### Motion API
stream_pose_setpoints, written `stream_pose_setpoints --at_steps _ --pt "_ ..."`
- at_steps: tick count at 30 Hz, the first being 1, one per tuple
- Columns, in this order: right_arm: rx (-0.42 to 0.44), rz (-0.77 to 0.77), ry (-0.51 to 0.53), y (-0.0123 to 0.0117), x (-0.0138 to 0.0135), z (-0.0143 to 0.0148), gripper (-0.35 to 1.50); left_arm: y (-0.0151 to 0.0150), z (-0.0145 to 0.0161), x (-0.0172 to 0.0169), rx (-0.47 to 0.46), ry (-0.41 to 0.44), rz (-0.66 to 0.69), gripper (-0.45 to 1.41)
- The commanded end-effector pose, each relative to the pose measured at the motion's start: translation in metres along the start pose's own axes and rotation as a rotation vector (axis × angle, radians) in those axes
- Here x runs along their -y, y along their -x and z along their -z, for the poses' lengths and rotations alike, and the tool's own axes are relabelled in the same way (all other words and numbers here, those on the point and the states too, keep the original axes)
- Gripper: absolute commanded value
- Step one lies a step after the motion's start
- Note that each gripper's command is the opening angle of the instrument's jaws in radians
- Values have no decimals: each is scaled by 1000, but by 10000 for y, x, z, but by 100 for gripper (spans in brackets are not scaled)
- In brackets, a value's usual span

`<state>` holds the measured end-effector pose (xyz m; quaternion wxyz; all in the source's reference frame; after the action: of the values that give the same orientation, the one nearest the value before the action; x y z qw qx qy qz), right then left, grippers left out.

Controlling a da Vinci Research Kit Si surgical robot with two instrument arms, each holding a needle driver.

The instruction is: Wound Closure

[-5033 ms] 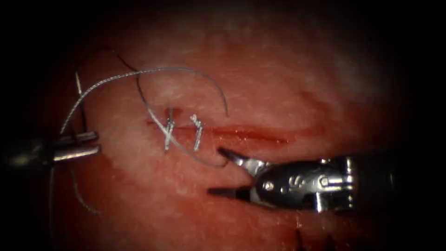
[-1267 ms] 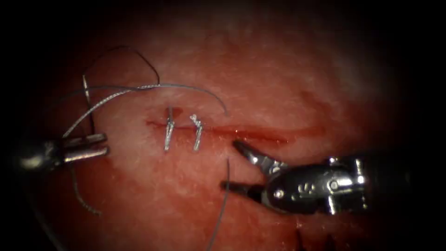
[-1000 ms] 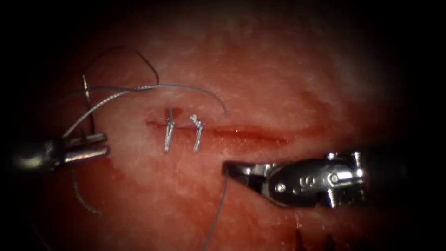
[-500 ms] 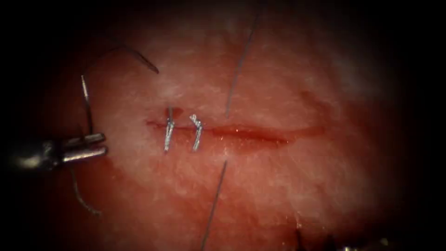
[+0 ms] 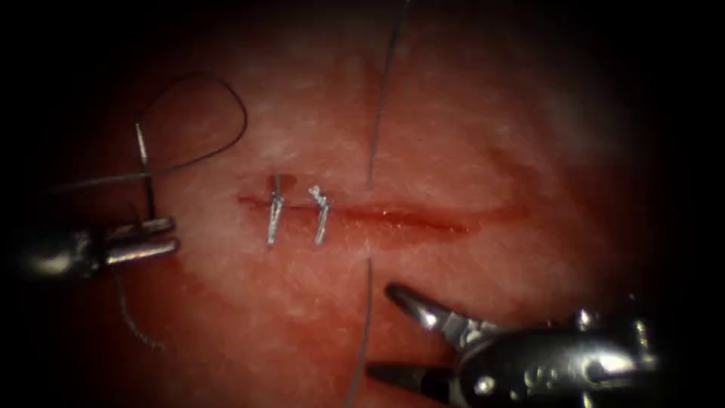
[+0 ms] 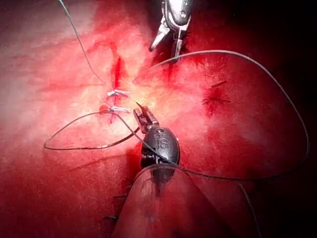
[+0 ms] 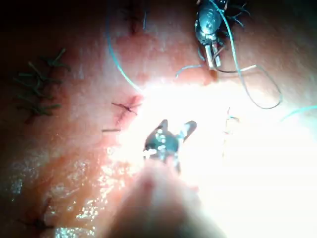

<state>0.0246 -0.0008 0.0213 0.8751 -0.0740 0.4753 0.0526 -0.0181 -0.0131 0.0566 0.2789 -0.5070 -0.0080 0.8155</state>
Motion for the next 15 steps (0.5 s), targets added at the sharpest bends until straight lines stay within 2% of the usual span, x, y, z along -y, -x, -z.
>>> stream_pose_setpoints --at_steps 1,10,12,14,15 --pt "3 1 5 14 9 -19 125 8 -1 -11 3 3 3 -45" --pt "15 0 12 37 -9 -51 116 8 -1 -11 3 2 3 -45" --pt "12 -3 0 42 -9 -59 104 8 -1 -11 3 2 3 -45" --pt "0 -18 -18 45 -8 -63 74 8 -1 -11 3 2 3 -45" --pt "-27 -49 -47 46 -5 -64 -11 8 -1 -11 3 2 3 -45"
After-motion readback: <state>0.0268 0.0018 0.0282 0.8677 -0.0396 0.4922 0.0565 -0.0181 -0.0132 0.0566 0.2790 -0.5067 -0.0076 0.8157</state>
